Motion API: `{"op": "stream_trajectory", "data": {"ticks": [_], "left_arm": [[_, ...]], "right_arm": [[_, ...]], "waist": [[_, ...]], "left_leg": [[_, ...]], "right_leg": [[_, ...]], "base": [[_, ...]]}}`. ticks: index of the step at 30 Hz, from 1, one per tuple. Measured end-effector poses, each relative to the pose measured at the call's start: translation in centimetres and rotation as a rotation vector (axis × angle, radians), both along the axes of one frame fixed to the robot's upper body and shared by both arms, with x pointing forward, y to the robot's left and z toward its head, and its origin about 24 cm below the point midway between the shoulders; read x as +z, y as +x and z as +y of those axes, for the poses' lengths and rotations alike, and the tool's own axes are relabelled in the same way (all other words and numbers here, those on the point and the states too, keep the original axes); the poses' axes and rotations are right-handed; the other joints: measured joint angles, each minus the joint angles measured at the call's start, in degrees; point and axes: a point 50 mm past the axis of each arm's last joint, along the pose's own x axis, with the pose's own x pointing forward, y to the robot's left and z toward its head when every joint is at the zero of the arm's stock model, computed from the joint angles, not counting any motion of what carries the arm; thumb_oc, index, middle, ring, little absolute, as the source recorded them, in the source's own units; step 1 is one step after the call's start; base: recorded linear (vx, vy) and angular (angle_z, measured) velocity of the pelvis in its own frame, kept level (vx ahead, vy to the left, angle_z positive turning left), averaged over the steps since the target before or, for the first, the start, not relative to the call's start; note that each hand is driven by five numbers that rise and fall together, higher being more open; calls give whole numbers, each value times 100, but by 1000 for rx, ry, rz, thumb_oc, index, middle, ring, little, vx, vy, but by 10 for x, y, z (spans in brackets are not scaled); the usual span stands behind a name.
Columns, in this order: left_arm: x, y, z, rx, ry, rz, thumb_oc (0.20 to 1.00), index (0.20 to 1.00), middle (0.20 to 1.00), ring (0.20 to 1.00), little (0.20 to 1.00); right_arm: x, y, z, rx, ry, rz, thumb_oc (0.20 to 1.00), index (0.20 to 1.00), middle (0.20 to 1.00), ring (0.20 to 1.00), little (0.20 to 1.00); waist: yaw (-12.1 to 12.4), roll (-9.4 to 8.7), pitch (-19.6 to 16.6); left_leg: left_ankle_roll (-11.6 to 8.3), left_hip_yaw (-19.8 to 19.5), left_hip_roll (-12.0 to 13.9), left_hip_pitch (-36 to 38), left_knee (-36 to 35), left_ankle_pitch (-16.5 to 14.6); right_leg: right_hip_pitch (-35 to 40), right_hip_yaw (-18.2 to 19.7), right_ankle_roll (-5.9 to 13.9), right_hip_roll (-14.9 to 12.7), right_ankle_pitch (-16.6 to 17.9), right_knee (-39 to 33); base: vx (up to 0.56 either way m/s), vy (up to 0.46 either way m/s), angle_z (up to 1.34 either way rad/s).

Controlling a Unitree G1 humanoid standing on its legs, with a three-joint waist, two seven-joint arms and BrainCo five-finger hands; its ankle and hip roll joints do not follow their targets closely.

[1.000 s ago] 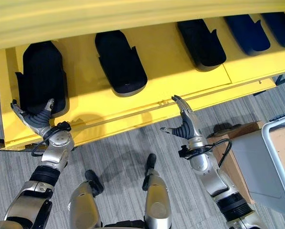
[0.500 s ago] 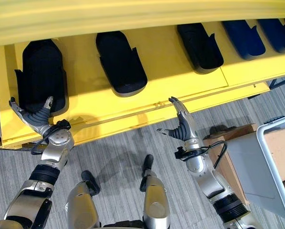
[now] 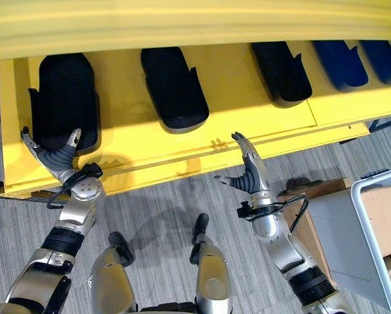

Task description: Move parts from the plastic box to the shelf.

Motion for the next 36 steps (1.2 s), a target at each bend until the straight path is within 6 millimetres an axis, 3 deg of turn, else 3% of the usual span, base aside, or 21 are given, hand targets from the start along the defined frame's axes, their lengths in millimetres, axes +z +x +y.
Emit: {"op": "stream_trajectory", "data": {"ticks": [22, 36], "left_arm": [[11, -1, -13, -61, 6, -68, 1000, 1000, 1000, 1000, 1000], [13, 1, -21, -97, 19, -79, 1000, 1000, 1000, 1000, 1000]], "right_arm": [[-6, -2, 7, 32, 5, 2, 1000, 1000, 1000, 1000, 1000], [-6, -3, 6, 21, 12, -7, 1000, 1000, 1000, 1000, 1000]], "waist": [[145, -275, -20], [253, -336, -57]], "left_leg": [[-46, -89, 107, -13, 34, -32], [-16, -172, 181, -119, 209, -98]], "right_leg": [[136, -116, 4, 117, -10, -128], [149, -158, -16, 159, 5, -123]], "base": [[1, -44, 1], [-2, -10, 1]]}}
